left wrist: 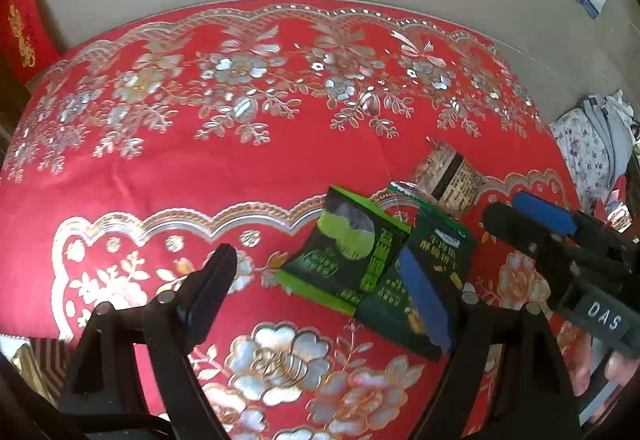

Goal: Organize snacks
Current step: 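Move both tools back to the green snack packs on the cloth, then grasp the green grape candy pack with the left tool while the right tool grasps the clear cookie pack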

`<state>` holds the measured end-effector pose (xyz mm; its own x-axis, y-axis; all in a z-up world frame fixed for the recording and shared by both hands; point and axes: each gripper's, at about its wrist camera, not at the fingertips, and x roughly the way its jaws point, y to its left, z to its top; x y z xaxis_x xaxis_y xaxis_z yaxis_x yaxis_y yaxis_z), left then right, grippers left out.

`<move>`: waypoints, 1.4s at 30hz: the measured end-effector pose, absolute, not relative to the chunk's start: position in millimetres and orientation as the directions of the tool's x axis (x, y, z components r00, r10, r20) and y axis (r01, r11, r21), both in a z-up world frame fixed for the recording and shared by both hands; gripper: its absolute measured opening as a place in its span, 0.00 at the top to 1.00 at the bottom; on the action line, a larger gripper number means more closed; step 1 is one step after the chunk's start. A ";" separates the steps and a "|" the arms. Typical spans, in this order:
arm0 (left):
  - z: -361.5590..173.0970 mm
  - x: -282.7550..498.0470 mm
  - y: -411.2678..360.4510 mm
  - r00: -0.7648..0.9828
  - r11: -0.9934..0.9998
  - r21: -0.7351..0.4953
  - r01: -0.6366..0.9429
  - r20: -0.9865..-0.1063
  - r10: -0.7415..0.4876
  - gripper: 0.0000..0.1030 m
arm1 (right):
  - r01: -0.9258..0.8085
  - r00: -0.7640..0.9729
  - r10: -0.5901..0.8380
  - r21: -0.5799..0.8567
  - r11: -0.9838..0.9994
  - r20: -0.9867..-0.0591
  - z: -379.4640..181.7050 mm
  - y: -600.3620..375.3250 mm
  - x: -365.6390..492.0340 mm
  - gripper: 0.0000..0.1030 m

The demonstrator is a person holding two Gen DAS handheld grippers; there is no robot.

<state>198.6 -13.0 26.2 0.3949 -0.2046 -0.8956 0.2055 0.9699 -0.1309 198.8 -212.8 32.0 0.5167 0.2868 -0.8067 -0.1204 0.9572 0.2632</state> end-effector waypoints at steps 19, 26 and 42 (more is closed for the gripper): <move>8.9 214.6 -27.4 0.366 0.958 0.031 0.286 -0.927 -0.080 0.17 | -0.134 0.509 0.257 0.219 0.966 -0.822 25.1 -212.2 219.3 0.45; 15.3 213.5 -2.2 0.374 0.968 0.029 0.248 -0.925 -0.068 0.18 | -0.145 0.522 0.265 0.222 0.964 -0.811 27.1 -202.2 222.6 0.45; 7.7 203.5 -10.5 0.358 0.957 0.013 0.291 -0.929 -0.097 0.19 | -0.092 0.513 0.140 0.108 0.990 -0.847 16.3 -174.4 246.1 0.34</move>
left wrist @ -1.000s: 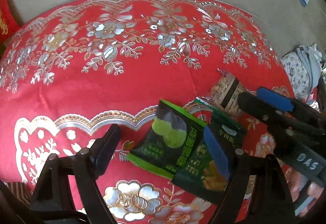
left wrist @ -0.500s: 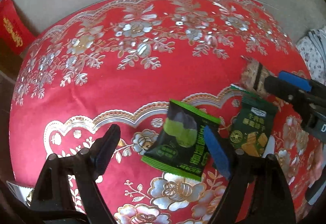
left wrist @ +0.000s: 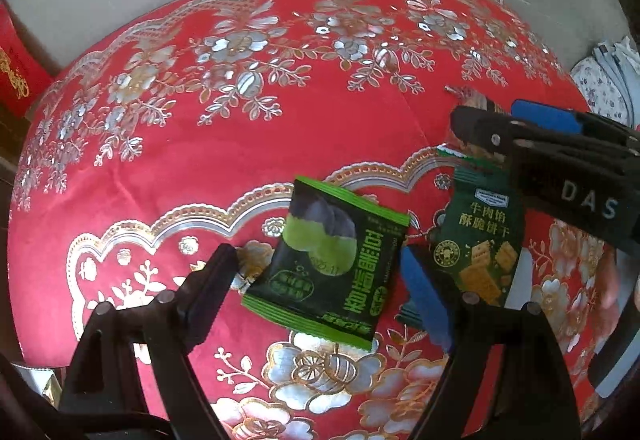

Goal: Organize snacks
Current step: 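Grasp the green grape candy pack with the left tool while the right tool grasps the clear cookie pack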

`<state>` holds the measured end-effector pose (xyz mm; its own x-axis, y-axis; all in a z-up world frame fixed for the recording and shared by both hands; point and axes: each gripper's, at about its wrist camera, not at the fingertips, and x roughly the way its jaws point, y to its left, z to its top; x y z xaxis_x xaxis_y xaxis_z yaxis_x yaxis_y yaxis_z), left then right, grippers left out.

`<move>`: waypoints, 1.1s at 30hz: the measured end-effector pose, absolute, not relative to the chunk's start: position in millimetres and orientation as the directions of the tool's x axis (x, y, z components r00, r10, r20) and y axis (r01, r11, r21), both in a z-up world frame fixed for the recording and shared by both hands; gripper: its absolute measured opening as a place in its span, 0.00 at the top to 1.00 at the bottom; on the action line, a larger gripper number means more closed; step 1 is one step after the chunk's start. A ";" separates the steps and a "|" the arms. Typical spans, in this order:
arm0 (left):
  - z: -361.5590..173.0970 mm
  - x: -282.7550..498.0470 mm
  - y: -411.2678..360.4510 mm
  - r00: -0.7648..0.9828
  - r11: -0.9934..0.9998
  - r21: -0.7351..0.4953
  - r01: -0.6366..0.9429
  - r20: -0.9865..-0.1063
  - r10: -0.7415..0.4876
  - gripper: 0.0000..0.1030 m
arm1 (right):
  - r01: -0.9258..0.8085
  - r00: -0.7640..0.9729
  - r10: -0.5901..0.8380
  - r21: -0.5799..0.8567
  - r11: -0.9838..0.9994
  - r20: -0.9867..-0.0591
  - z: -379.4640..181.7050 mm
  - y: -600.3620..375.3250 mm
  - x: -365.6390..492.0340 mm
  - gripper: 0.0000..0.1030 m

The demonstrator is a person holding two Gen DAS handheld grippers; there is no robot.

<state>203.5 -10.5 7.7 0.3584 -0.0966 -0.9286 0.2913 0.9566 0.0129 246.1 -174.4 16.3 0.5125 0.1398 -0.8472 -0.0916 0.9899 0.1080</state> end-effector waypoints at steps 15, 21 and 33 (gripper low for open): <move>7.6 205.9 -8.1 0.368 0.962 0.001 0.274 -0.924 -0.104 0.22 | -0.038 0.464 0.085 0.077 0.996 -0.882 10.8 -174.0 245.6 0.21; 6.9 210.0 -8.9 0.379 0.964 0.012 0.267 -0.920 -0.094 0.21 | -0.019 0.485 0.048 0.044 0.999 -0.873 6.6 -167.6 254.3 0.43; 15.4 190.1 13.7 0.395 0.965 -0.009 0.264 -0.911 -0.117 0.52 | -0.081 0.538 0.132 0.104 0.991 -0.832 22.8 -190.9 212.3 0.53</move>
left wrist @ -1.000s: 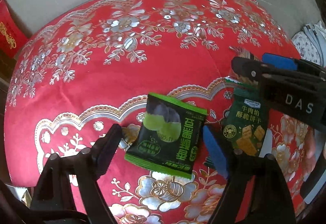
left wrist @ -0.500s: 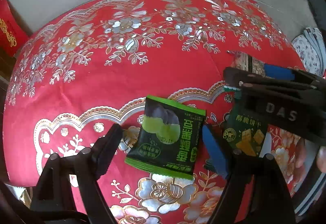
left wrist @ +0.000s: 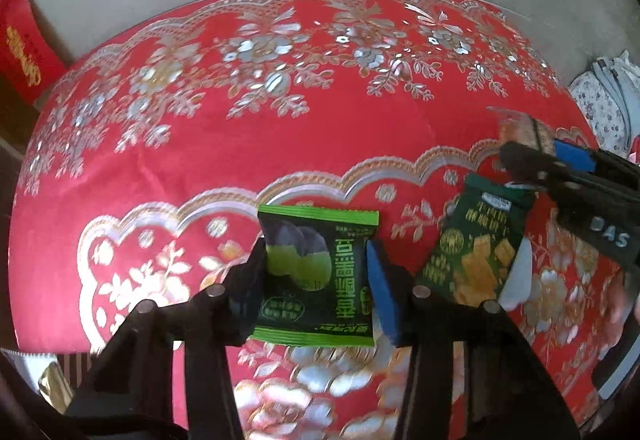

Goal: Organize snacks
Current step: 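Grasp the green grape candy pack with the left tool while the right tool grasps the clear cookie pack, then carry the green candy pack and clear cookie pack over the white tray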

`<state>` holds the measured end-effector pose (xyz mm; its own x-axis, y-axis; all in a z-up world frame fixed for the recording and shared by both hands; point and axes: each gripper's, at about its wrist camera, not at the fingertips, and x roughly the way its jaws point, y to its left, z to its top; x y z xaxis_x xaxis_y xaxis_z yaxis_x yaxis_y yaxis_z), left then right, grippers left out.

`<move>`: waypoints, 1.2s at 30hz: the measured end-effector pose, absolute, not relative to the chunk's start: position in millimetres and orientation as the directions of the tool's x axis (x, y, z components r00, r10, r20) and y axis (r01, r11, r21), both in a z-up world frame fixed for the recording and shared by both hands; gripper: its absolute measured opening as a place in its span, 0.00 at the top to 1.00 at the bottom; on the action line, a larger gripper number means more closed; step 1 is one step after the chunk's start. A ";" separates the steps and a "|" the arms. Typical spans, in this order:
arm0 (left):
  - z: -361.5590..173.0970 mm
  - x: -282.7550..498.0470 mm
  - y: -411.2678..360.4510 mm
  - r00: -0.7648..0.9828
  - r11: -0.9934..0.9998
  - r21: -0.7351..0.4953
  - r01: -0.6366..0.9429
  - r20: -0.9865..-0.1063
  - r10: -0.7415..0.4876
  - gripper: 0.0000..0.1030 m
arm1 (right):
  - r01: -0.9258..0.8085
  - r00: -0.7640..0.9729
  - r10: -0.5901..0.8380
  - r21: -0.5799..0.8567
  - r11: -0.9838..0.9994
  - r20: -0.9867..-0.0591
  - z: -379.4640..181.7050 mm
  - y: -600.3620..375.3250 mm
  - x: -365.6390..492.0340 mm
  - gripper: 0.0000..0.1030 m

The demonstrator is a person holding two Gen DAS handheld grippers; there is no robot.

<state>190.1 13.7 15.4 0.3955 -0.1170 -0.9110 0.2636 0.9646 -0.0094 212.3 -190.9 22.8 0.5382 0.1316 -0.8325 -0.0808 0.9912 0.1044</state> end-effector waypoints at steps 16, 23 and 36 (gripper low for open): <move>70.8 91.7 56.1 0.493 0.963 0.004 0.269 -0.860 -0.134 0.52 | -0.227 0.592 0.232 0.116 0.967 -0.772 55.4 -153.4 124.5 0.53; 78.3 48.6 76.9 0.522 0.969 0.006 0.246 -0.843 -0.127 0.52 | -0.302 0.581 0.288 0.127 0.945 -0.761 57.7 -121.1 88.1 0.53; 91.9 -24.7 147.4 0.606 0.987 0.073 0.145 -0.795 -0.031 0.52 | -0.452 0.550 0.389 0.128 0.883 -0.739 72.3 -33.0 35.8 0.53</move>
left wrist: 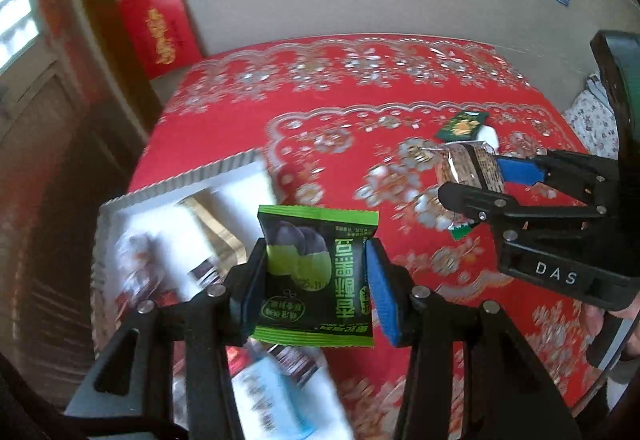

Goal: Organize snacks
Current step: 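Carry the green candy pack and clear cookie pack over the white tray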

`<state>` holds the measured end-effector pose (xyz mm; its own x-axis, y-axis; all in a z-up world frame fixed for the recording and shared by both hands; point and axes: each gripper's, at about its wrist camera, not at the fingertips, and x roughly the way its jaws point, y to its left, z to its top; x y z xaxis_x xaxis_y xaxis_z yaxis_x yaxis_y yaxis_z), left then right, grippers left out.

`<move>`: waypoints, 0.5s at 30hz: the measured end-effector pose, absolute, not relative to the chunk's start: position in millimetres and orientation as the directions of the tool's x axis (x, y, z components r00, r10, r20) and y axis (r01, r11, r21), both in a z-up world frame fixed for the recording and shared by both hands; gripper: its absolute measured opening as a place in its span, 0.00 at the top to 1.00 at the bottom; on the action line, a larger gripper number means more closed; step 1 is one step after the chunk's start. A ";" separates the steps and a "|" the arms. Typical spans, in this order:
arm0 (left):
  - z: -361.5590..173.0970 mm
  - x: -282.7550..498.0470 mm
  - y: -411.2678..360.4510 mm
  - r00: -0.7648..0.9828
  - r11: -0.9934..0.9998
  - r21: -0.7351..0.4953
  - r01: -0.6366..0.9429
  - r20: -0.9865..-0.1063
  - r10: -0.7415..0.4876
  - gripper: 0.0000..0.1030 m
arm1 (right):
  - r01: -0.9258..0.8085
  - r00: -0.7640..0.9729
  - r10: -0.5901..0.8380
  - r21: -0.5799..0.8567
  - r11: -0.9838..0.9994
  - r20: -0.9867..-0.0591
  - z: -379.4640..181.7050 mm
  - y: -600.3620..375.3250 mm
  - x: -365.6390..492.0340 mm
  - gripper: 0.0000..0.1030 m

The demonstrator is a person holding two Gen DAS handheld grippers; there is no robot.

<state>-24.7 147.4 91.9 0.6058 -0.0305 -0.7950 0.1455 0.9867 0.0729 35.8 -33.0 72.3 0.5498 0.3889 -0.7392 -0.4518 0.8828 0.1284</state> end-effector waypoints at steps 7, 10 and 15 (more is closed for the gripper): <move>85.6 -50.0 196.6 0.615 0.997 0.059 0.056 -0.788 0.012 0.52 | -0.532 0.520 0.431 0.115 0.839 -0.737 74.4 18.9 14.1 0.53; 81.8 -56.1 212.7 0.613 0.998 0.047 0.028 -0.790 0.020 0.52 | -0.559 0.506 0.445 0.112 0.822 -0.739 73.2 38.6 6.7 0.53; 76.3 -63.8 240.7 0.611 1.000 0.016 -0.017 -0.791 0.023 0.52 | -0.588 0.493 0.453 0.099 0.802 -0.742 72.4 60.9 -2.0 0.53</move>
<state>-63.8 240.7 76.3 0.6108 0.0233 -0.7915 -0.0169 0.9997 0.0163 -2.0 60.9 72.4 0.4933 0.4533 -0.7424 -0.5885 0.8025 0.0989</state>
